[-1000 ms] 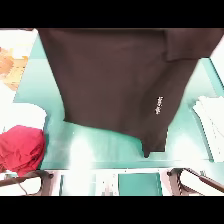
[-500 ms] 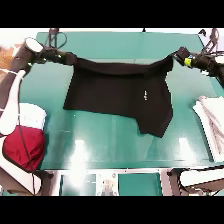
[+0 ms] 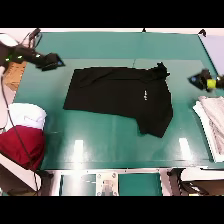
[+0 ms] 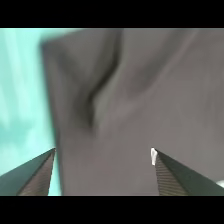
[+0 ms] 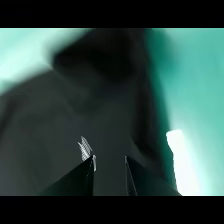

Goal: Fold the shirts.

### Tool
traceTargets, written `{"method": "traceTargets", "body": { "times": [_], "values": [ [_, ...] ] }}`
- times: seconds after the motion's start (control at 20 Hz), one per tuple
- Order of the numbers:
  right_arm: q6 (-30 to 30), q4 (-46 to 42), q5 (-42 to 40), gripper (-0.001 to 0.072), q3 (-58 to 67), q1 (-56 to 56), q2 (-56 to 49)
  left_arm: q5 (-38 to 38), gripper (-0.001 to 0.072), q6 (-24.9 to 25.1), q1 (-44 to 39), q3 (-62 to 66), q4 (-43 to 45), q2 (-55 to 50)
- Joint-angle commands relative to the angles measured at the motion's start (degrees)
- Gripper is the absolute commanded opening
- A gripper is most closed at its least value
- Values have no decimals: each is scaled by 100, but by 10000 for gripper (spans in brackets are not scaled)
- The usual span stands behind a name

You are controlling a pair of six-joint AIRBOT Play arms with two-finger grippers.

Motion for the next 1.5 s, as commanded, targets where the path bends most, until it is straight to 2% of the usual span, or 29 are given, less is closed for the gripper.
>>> {"method": "traceTargets", "body": {
  "times": [0.0,0.15,0.3,0.55,0.7,0.75,0.8,0.85,0.9,1.2,1.45],
  "values": [
    [-304,-579,363,235,-1381,-839,623,-1309,647,-302,658,-459,-22,-7],
    [-605,-579,232,247,-2295,-1174,741,-1344,647,-212,717,-1539,-26,-7],
    [-715,-498,39,264,-2769,-1126,741,-979,646,-133,680,-2286,-72,-7],
    [-778,-374,-203,275,-3235,-1016,741,-214,646,13,98,-3069,-66,-9],
    [-831,-243,-264,284,-3383,-1008,739,188,632,11,-219,-3115,-98,-11],
    [-828,-219,-267,315,-3414,-1005,739,271,519,13,-275,-3115,-142,-9],
    [-831,-179,-278,315,-3442,-994,737,323,391,15,-310,-3115,-197,-9],
    [-833,-109,-289,323,-3467,-946,737,323,217,42,-313,-3112,-201,-9],
    [-831,-74,-295,375,-3469,-866,732,299,31,111,-310,-3108,-201,-9],
    [-802,-55,-844,371,-3469,-57,728,308,25,160,-310,-3108,-197,-9],
    [-833,378,-1344,370,-3438,70,516,332,26,175,-310,-3108,-192,-9]
  ]
}}
